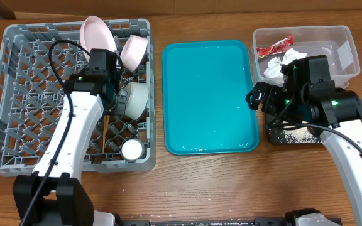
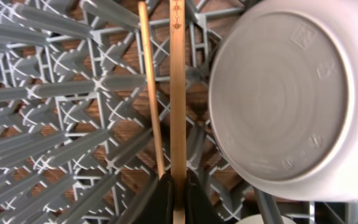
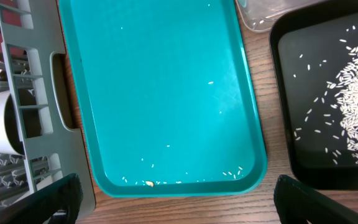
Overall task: Sort waste into correct bins and load items into the dishwasher
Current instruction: 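Carry the second chopstick left and insert it into the rack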
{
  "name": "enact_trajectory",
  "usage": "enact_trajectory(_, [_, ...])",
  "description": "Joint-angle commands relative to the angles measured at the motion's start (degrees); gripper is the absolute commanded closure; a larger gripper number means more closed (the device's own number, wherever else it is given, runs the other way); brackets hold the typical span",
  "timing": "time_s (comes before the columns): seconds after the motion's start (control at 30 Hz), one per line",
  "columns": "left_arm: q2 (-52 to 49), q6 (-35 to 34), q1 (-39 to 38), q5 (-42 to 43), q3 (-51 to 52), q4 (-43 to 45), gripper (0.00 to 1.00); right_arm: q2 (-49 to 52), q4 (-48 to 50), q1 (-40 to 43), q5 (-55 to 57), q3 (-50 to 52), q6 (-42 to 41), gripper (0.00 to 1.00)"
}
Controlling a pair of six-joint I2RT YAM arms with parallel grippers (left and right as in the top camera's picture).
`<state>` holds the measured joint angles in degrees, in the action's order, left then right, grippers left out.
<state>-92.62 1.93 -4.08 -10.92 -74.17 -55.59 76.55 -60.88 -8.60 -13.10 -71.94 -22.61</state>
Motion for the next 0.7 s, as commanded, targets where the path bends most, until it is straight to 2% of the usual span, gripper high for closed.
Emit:
enact_trajectory(0.0, [-0.3, 0.2, 0.4, -1.7, 0.4, 1.7, 0.96, -0.3, 0.3, 0.4, 0.4, -1.1, 0.2, 0.00])
enact_trajectory(0.2, [-0.2, -1.8, 0.4, -1.7, -0.9, 2.4, 0.96, -0.3, 0.3, 0.4, 0.4, -1.1, 0.2, 0.00])
enact_trajectory(0.67, [-0.2, -1.5, 0.4, -2.8, -1.0, 4.0, 0.96, -0.3, 0.3, 0.4, 0.4, -1.1, 0.2, 0.00])
